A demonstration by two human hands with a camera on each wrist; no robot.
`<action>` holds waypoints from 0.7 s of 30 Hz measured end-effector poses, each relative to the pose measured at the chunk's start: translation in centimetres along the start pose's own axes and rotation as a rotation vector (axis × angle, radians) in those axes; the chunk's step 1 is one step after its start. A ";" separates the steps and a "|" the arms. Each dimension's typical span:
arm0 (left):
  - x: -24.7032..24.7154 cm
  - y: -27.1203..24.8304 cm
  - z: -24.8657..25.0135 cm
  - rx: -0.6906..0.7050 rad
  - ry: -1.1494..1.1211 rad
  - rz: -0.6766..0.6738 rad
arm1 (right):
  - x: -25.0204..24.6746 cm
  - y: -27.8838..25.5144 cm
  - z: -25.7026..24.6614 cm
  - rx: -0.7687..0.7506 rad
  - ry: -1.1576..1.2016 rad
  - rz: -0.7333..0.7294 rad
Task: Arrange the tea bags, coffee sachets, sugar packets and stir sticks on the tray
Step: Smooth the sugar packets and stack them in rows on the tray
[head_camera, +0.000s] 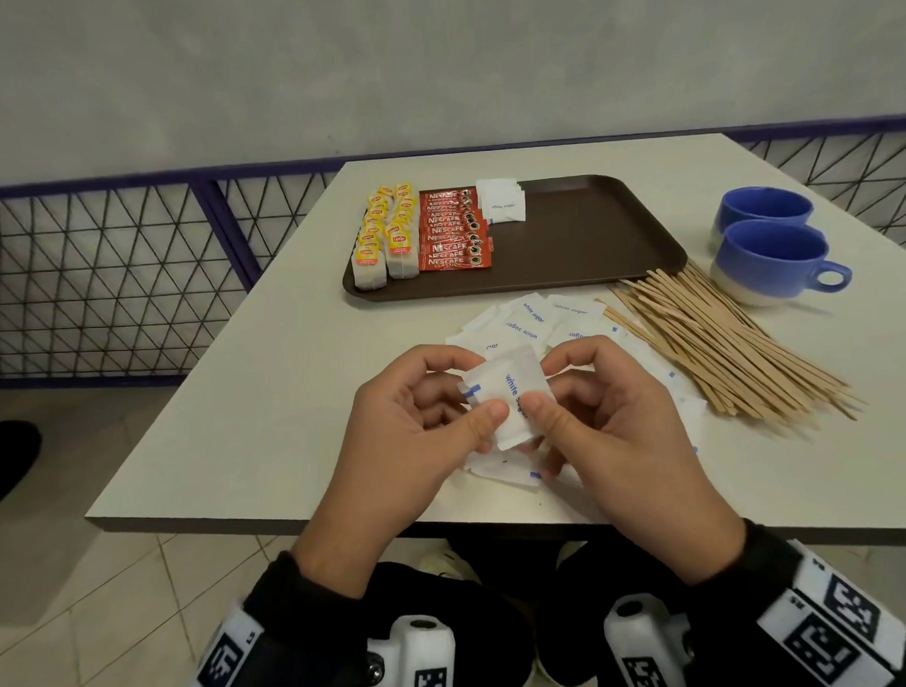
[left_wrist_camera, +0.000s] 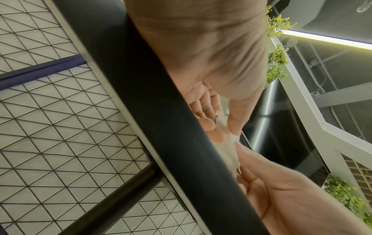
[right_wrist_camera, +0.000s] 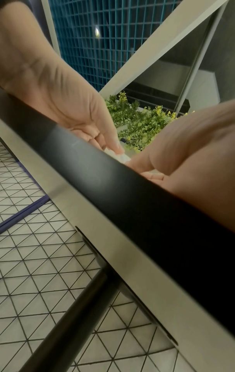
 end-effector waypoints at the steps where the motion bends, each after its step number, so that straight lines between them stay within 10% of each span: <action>1: 0.0 0.0 0.0 -0.003 0.000 0.001 | 0.0 0.0 0.0 0.011 0.009 0.010; 21: -0.2 -0.2 0.2 -0.016 -0.078 0.041 | 0.0 -0.1 0.1 0.007 -0.041 0.065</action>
Point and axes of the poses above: each hand's wrist, its own y-axis towards the middle knuckle, its own x-axis out of the palm, z = x × y, the point moved 3 cm from there along y, towards the middle knuckle, and after that the axes turned 4 degrees about z, right-handed, at the moved point
